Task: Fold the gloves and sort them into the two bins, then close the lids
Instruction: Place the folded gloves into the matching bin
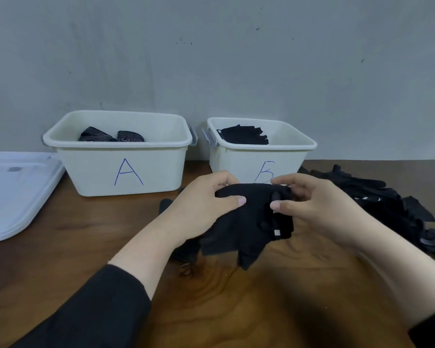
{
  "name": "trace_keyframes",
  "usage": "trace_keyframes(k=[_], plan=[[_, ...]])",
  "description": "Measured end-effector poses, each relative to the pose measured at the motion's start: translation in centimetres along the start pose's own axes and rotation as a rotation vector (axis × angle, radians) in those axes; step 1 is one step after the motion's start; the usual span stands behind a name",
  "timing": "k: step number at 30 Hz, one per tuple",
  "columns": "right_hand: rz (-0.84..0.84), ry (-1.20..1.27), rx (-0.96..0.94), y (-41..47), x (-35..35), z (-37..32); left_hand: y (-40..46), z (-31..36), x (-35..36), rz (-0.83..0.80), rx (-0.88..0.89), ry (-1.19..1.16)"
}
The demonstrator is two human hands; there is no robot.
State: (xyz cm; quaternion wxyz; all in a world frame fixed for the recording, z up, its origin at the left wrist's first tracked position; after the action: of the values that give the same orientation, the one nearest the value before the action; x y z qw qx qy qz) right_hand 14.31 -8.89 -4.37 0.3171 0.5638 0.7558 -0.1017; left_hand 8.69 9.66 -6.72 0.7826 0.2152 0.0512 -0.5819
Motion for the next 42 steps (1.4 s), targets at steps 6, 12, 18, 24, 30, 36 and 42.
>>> trace_keyframes(k=[6, 12, 18, 24, 30, 36, 42], plan=[[0.187, 0.079, -0.066, 3.3, -3.8, -2.4, 2.1, -1.0, -2.1, 0.141, -0.014, -0.152], [0.304, 0.075, -0.168, 9.3, -8.9, -7.6, 5.2, -0.7, -4.6, 0.363, 0.100, 0.109], [0.291, 0.101, -0.129, 17.6, -10.2, -9.4, 7.6, 0.8, -5.1, 0.449, 0.334, 0.446], [0.124, 0.287, 0.110, 25.4, -5.3, -7.0, 9.2, 0.7, -5.9, 0.481, 0.365, 0.520], [0.138, -0.333, 0.107, 29.9, 0.3, 1.8, 9.6, 0.0, -5.5, 0.448, 0.377, 0.608], [0.277, -0.478, -0.210, 28.2, 0.6, -1.0, 9.5, -0.6, -3.2, 0.338, 0.378, 0.709], [0.110, -0.479, -0.292, 24.7, 1.2, -1.8, 9.6, -1.6, -2.1, 0.281, 0.361, 0.860]])
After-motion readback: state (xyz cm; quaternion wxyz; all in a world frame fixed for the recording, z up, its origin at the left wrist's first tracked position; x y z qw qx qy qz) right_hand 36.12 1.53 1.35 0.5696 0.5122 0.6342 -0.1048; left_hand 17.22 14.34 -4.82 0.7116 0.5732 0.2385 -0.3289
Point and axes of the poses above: each hand's wrist, its own y-axis towards the middle knuckle, its own x-axis out of the palm, z = x × y, the point moved 9 cm from there along y, towards the middle knuckle, and after that the axes turned 11 degrees about z, right-handed, at the moved point
